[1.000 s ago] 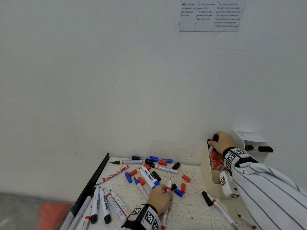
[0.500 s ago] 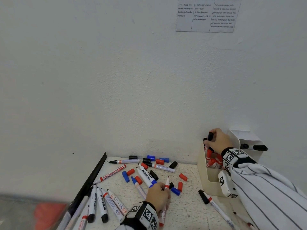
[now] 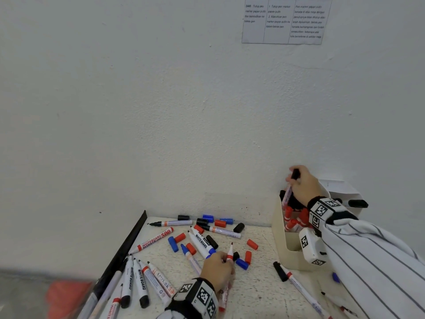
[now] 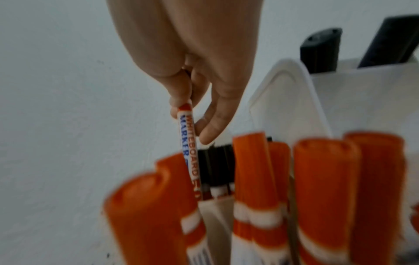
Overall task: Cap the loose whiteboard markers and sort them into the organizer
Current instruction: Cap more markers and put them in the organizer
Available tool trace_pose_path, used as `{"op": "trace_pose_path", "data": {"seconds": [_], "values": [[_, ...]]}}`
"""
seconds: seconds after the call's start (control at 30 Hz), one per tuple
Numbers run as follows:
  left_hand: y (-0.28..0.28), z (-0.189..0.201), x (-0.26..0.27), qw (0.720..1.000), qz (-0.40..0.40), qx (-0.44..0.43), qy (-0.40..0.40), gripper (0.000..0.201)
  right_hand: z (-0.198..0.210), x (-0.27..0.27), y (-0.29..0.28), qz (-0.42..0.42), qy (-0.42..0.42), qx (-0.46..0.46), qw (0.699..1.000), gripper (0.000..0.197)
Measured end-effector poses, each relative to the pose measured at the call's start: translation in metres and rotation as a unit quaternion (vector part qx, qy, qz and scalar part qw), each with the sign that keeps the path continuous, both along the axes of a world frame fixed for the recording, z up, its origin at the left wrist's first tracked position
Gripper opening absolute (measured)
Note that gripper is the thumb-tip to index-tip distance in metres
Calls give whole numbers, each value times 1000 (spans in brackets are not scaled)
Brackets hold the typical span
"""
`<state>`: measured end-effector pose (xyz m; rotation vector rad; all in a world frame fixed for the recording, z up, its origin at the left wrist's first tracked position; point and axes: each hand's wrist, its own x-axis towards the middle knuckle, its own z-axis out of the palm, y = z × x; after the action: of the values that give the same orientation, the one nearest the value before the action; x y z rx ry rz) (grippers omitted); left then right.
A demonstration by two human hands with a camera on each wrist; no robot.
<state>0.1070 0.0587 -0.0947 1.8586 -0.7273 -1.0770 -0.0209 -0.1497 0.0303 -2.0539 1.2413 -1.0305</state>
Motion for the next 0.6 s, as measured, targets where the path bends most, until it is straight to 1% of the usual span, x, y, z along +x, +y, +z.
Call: {"op": "trace_pose_path", "data": {"seconds": [0.1,0.13,0.2,0.27,0.3,0.37,0.43,0.5,0.6], "values": [[0,-1,-3,1000,-1,4,3,13,27,-6,-1,-34,-69,-73,994,28],[-1,-2,-4,1000,-6,5,-1,16,33,-10,-2,-46,-68,-103,991,27],[-2,-2,-6,999,-22,7,-28,16,39,-17,-2,-59,-12,-131,990,26],[-2,-1,-8,998,-35,4,-60,10,36,-22,0,-50,46,-116,991,22],[-3,-1,-9,997,-38,2,-72,9,33,-23,0,-34,54,-108,992,20],[-4,0,-11,995,-44,3,-91,12,29,-25,1,7,28,-98,995,13],[-4,0,-13,994,-46,1,-99,19,29,-27,2,33,-18,-89,995,14],[-4,0,-15,994,-44,-1,-104,20,32,-30,2,16,-34,-105,994,15],[-4,0,-15,993,-45,1,-113,23,31,-36,0,-10,-5,-121,993,16]]}}
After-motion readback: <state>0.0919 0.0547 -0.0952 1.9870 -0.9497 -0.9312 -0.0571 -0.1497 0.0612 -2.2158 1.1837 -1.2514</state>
